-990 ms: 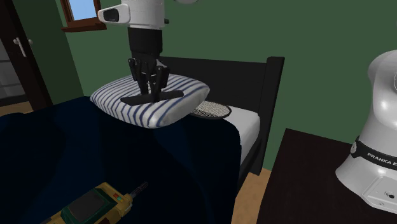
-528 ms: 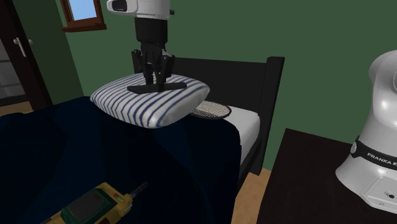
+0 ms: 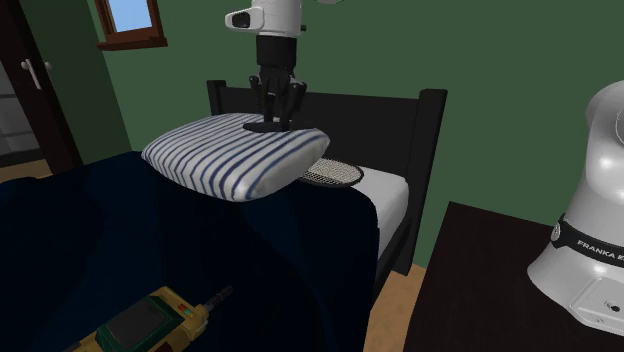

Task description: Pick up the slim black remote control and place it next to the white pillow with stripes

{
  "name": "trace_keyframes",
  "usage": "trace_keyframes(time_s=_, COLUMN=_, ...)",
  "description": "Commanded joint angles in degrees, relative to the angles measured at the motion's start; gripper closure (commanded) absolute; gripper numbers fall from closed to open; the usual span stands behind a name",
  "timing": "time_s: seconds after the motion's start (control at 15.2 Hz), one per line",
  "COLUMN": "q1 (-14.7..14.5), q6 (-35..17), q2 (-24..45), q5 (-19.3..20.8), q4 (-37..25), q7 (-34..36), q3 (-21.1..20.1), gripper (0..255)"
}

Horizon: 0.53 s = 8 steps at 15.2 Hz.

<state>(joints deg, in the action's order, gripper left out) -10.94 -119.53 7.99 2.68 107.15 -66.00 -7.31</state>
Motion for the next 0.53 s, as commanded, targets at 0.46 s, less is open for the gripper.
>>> trace_keyframes(time_s=0.46, q1=6.65, q6=-1.67, q2=-2.12, q5=-1.96, q4=3.51, q7=-12.48, q3=4.95, gripper=255)
